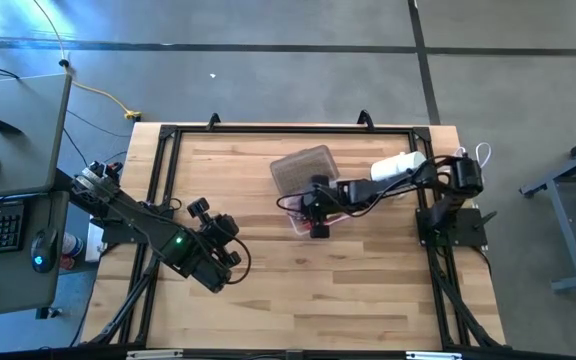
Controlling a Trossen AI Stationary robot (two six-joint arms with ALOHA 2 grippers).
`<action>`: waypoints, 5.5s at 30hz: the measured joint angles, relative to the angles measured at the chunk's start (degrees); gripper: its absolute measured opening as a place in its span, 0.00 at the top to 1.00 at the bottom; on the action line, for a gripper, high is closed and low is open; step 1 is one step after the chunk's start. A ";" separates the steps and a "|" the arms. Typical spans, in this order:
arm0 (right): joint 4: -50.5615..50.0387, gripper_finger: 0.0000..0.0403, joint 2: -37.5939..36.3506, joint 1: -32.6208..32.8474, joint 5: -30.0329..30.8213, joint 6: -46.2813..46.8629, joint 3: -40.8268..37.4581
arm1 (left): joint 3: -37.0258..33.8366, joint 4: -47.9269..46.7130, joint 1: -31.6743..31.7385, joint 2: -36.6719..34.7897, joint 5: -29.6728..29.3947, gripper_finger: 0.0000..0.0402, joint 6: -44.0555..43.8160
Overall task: Pick & place school supplies into a supply box
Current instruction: Put the violet scissors into the gray supply box, then close the gray supply box
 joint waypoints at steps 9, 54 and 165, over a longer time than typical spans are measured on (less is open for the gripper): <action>-2.64 0.77 0.13 -0.42 9.59 1.55 -0.24 | 0.00 -0.08 0.00 0.00 -0.02 0.88 0.00; -22.17 0.99 0.33 -1.09 10.93 25.88 10.55 | 0.00 0.08 0.00 0.00 0.68 0.88 -0.04; 23.07 1.00 -13.22 18.45 9.32 64.91 -31.85 | -5.65 77.89 62.92 23.91 41.80 0.95 36.30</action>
